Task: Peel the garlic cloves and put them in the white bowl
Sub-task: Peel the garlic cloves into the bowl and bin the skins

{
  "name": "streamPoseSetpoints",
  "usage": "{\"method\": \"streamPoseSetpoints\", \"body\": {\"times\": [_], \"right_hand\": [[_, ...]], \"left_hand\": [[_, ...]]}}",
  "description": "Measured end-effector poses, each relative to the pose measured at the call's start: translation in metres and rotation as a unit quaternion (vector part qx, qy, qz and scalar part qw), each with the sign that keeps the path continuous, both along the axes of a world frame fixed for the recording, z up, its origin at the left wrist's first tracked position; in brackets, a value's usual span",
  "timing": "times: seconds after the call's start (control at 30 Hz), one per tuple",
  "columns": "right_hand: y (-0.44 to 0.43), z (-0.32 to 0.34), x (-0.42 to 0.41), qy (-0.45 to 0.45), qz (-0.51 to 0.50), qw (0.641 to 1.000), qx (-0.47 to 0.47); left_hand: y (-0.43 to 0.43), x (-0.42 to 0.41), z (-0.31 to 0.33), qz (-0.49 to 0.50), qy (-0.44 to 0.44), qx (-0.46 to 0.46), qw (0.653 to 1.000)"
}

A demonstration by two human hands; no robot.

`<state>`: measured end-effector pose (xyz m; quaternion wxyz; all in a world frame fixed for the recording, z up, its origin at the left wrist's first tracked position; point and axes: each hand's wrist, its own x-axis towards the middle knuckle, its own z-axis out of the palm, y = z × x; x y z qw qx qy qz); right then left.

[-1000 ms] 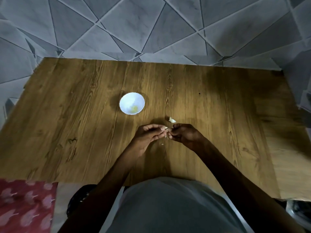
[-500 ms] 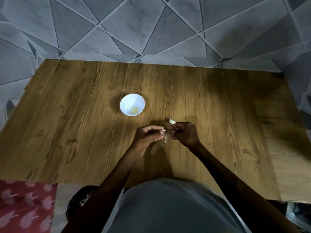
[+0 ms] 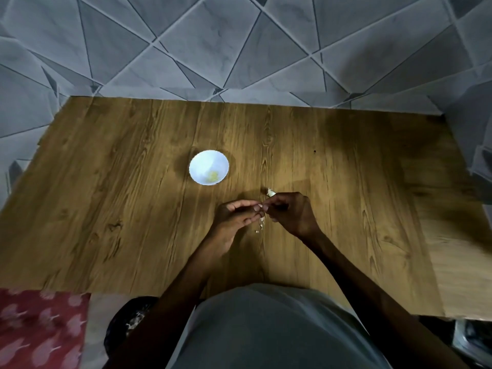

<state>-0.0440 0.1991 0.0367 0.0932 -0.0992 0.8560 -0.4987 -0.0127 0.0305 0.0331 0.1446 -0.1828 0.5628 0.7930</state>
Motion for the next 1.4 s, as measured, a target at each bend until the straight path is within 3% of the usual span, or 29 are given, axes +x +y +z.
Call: {"method": "streamPoseSetpoints", "body": {"times": [0.17,0.53,0.7,0.93,1.07,1.4], "right_hand": [[-0.002,0.003,0.002,0.098,0.035,0.994,0.044],[-0.002,0.012,-0.007,0.059,0.082,0.991,0.091],[-0.005,0.012,-0.004,0.032,0.089,0.992,0.084],[-0.007,0.014,0.002,0.066,0.077,0.993,0.056],[-0.004,0.017,0.004,0.05,0.067,0.996,0.033],[-0.004,0.022,-0.004,0.005,0.052,0.995,0.08]], "left_hand": [[-0.002,-0.003,0.001,-0.014,0.002,-0.022,1.0],[-0.005,-0.006,0.004,-0.075,0.061,-0.159,0.983],[-0.012,-0.006,0.003,-0.085,0.054,-0.139,0.985],[-0.013,-0.004,0.002,-0.066,-0.015,-0.048,0.997],[-0.016,-0.004,0.002,-0.07,0.018,-0.096,0.993],[-0.007,-0.01,0.004,-0.097,0.112,-0.23,0.962]]}}
